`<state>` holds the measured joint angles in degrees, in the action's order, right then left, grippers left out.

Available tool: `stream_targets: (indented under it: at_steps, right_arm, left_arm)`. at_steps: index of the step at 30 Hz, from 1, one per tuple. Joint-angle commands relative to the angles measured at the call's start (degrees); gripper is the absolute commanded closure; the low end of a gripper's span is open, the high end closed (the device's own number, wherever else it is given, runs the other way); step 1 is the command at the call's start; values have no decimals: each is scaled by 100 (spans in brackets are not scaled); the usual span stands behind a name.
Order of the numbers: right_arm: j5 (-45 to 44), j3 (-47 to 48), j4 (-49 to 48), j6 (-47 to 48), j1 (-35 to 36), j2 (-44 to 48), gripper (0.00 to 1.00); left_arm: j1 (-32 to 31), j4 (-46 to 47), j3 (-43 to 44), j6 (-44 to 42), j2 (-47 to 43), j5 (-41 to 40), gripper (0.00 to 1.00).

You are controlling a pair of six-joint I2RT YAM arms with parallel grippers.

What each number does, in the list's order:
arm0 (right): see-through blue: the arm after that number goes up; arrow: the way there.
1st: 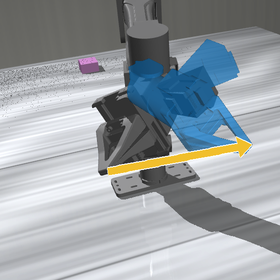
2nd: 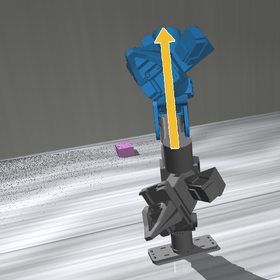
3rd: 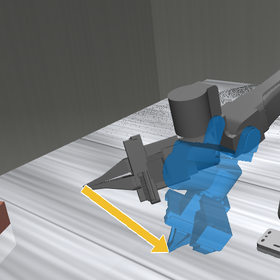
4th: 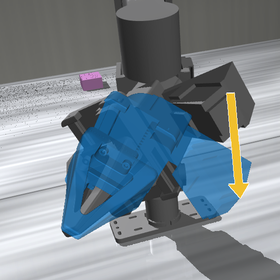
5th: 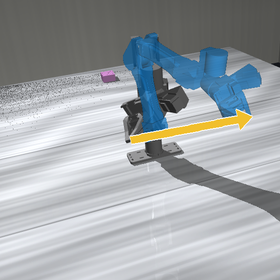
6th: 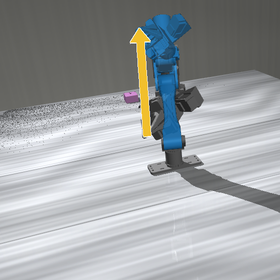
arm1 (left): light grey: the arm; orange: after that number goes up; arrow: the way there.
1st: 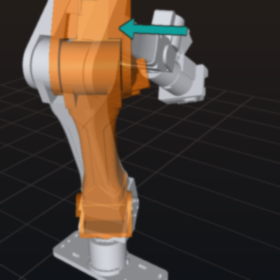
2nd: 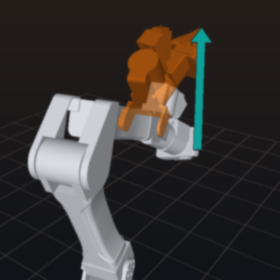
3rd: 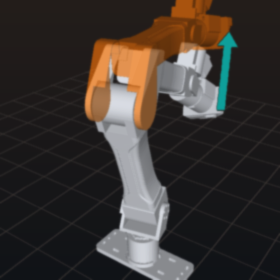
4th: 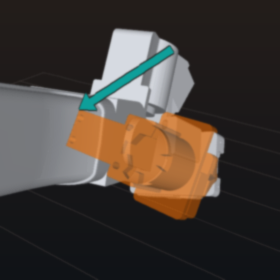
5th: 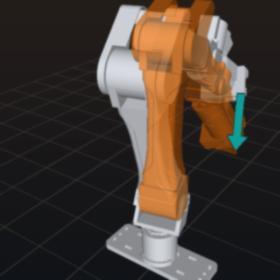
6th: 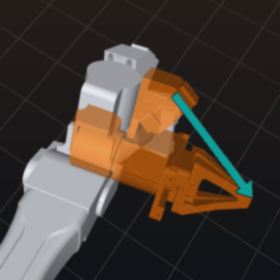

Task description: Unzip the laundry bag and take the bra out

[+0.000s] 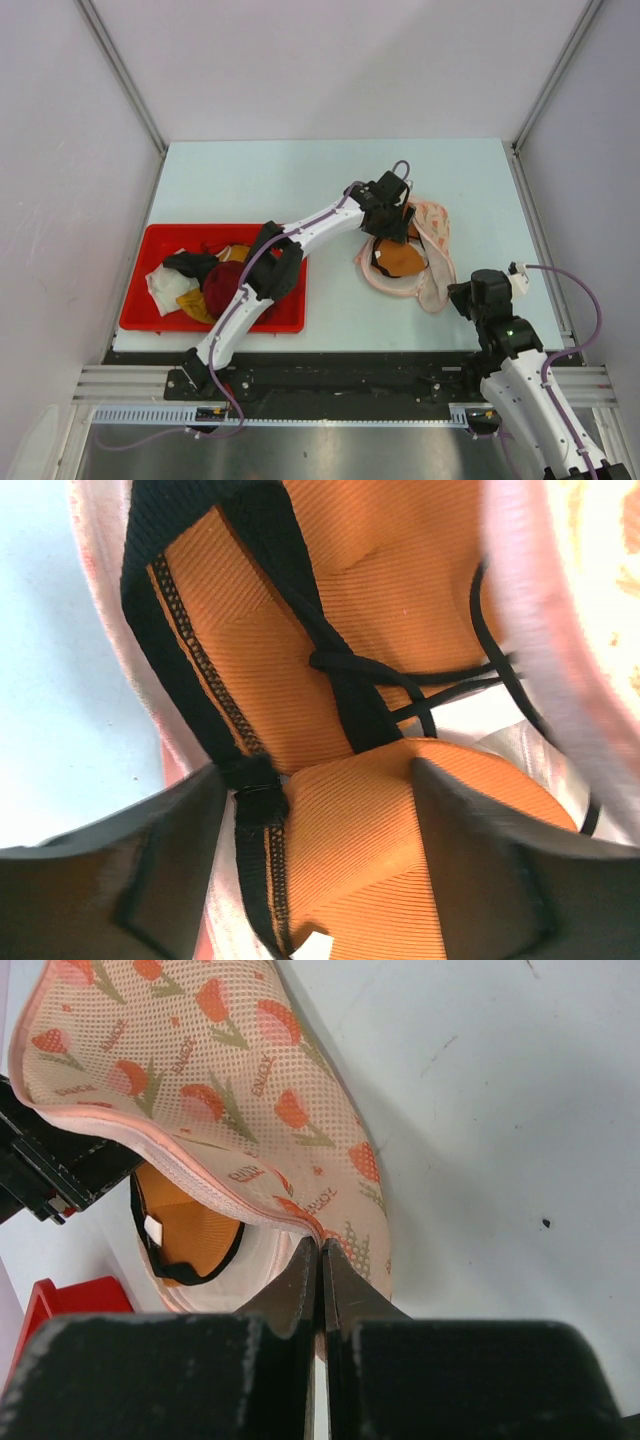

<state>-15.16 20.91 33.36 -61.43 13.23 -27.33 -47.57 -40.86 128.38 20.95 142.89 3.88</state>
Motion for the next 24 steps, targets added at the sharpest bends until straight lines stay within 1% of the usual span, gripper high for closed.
stream_targets:
  at_steps: [1, 2, 4, 5, 7, 8, 9, 10, 11, 14, 16, 17, 18, 21, 22, 24]
  right_arm:
    - [22, 10, -199, 34, -40, 17, 100]
    - [22, 10, -190, 26, -40, 26, 100]
    - [30, 10, -190, 43, -40, 17, 100]
    - [30, 10, -181, 52, -49, 17, 100]
    - [30, 10, -164, 61, -49, 26, 100]
    - [39, 10, -164, 61, -58, 17, 100]
    - [39, 10, -164, 61, -49, 17, 100]
    - [39, 10, -172, 61, -66, 9, 100]
    - [31, 10, -172, 70, -58, 0, 100]
    - [48, 1, -172, 78, -67, -9, 100]
    - [39, 10, -172, 78, -75, -18, 100]
    - [39, 1, -164, 87, -84, -18, 100]
    - [39, 10, -164, 96, -93, -26, 100]
    - [57, 10, -172, 105, -93, -27, 100]
    - [74, 10, -164, 114, -110, -9, 100]
    - [83, 10, -155, 131, -119, 0, 100]
  left_arm:
    - [-59, -124, 241, -188, -77, 192, 33]
    - [-59, -98, 145, -179, -208, 123, 43]
    - [-59, -19, -13, -179, -392, 52, 53]
    - [-59, -1, -58, -188, -585, -36, 63]
    - [-59, 8, -146, -223, -771, -89, 76]
    - [-59, -27, -138, -240, -937, -124, 85]
    - [-59, -53, -137, -240, -1008, -142, 91]
    - [-59, -123, -146, -249, -1087, -133, 94]
    - [-51, -141, -146, -249, -1192, -116, 96]
    - [-42, -246, -216, -284, -1553, -63, 96]
    - [11, -230, -382, -285, -1887, 77, 96]
    - [46, -203, -436, -276, -1992, 156, 100]
    - [98, -203, -497, -223, -2219, 366, 100]
    - [318, -150, -804, -144, -2598, 578, 100]
    - [458, -124, -997, -135, -2887, 640, 100]
    - [686, -98, -1165, -56, -3187, 649, 100]
